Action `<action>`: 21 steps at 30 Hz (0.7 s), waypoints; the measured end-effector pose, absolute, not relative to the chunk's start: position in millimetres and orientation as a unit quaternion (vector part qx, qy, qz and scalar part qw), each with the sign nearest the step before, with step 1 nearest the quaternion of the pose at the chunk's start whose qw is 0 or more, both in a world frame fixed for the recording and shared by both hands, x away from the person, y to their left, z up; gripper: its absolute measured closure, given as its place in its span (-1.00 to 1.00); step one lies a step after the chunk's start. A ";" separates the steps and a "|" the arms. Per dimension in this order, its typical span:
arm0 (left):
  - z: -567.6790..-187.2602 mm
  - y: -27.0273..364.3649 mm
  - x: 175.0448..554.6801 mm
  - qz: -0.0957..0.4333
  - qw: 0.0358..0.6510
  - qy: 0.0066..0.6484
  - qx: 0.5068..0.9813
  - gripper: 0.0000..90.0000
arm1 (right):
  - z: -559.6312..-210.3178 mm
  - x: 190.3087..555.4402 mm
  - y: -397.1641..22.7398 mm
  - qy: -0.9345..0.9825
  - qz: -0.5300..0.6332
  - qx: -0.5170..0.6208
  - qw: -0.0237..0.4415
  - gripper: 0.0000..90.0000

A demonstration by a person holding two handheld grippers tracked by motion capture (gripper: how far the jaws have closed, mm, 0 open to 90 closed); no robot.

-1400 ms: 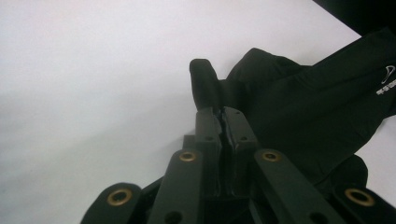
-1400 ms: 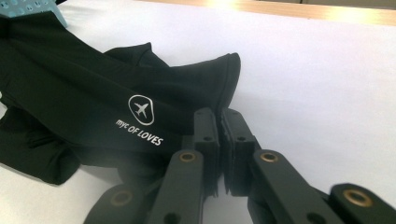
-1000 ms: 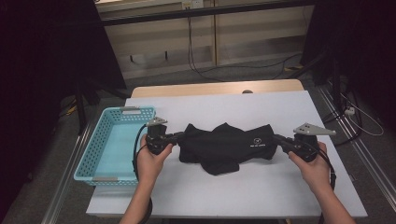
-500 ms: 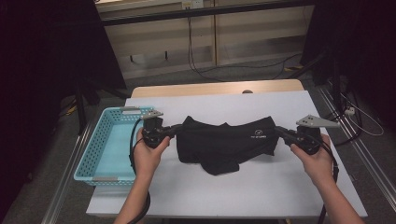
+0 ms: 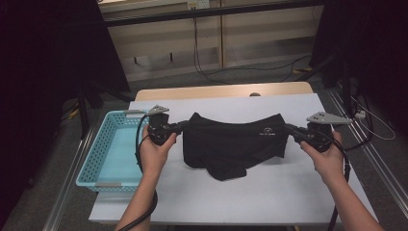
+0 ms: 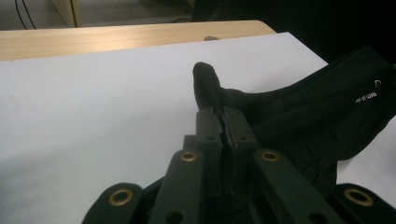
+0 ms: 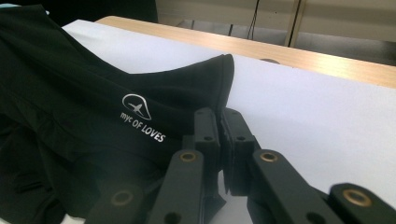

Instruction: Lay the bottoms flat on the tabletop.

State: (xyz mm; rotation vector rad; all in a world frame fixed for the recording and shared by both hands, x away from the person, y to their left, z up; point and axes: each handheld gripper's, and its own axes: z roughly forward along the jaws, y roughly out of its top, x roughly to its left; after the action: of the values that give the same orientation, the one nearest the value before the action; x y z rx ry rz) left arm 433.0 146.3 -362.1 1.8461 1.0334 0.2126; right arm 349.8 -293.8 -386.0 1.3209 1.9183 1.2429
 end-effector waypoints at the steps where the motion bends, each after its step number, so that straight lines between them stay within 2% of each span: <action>1: -362.7 145.5 434.2 0.086 0.484 0.426 0.759 0.91 | -386.5 350.2 -293.7 0.704 0.455 0.485 0.247 0.92; 13: -367.5 139.4 453.0 0.074 0.470 0.436 0.764 0.91 | -394.0 361.5 -296.2 0.710 0.445 0.487 0.247 0.91; 21: -360.1 133.2 489.9 0.061 0.461 0.448 0.763 0.91 | -390.3 389.4 -301.3 0.715 0.432 0.494 0.241 0.91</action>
State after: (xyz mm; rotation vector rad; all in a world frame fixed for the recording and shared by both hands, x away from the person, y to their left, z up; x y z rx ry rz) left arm 489.9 133.2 -360.1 1.8782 1.1019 0.1490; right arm 389.4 -301.3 -390.3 1.3511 1.9546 1.1822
